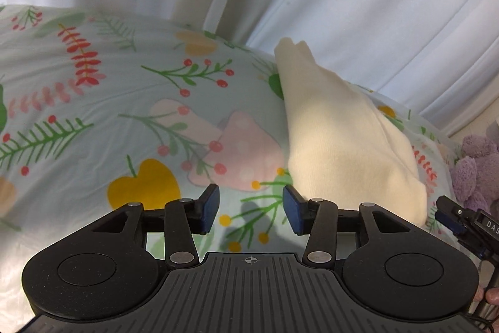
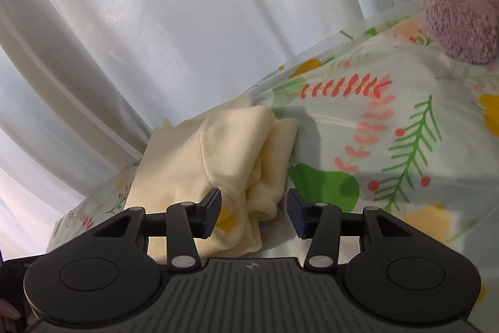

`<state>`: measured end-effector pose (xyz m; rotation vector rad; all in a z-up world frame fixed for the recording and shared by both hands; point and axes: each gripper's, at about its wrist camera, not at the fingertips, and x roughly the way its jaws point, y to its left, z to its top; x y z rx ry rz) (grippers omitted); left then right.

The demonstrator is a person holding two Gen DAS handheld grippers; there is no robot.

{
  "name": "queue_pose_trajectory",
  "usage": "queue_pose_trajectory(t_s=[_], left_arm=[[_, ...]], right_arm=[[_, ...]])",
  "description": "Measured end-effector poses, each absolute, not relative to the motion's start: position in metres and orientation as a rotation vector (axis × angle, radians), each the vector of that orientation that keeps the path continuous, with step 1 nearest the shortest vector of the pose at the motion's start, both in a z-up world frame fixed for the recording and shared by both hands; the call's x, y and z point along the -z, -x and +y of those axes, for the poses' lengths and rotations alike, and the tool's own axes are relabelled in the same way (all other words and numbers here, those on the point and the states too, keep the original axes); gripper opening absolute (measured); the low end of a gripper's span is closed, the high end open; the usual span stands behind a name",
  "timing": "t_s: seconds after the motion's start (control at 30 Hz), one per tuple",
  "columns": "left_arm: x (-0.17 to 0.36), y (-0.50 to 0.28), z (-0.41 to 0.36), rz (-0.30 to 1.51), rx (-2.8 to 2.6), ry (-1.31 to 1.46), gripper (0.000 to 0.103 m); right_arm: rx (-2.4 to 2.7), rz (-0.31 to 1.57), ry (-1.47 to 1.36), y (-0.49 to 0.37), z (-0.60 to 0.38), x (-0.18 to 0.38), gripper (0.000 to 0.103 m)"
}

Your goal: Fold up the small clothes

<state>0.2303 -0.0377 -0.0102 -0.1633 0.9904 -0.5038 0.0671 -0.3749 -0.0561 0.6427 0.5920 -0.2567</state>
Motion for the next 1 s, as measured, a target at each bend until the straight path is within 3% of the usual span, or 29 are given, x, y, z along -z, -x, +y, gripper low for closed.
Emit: queue_pose_trajectory(t_s=[0.1, 0.23, 0.27, 0.4, 0.47, 0.73, 1.0], left_arm=[[0.002, -0.246, -0.062, 0.956, 0.526, 0.144, 0.051], [0.001, -0.257, -0.103, 0.939, 0.554, 0.103, 0.051], [0.003, -0.260, -0.112, 0.944, 0.559, 0.089, 0.050], [0.022, -0.262, -0.134, 0.985, 0.545, 0.019, 0.049], [0.027, -0.260, -0.137, 0.973, 0.547, -0.009, 0.056], [0.032, -0.257, -0.135, 0.958, 0.572, -0.035, 0.059], [0.034, -0.258, -0.131, 0.956, 0.568, -0.016, 0.066]], right_arm=[[0.178, 0.592, -0.514, -0.097, -0.353, 0.045, 0.044], [0.093, 0.643, -0.359, -0.150, -0.314, 0.051, 0.018], [0.078, 0.653, -0.332, -0.159, -0.307, 0.054, 0.015], [0.072, 0.696, -0.250, -0.174, -0.297, 0.068, 0.010], [0.067, 0.687, -0.194, -0.168, -0.296, 0.072, 0.008], [0.028, 0.690, -0.104, -0.149, -0.306, 0.080, 0.003], [0.100, 0.664, -0.169, -0.169, -0.327, 0.061, 0.000]])
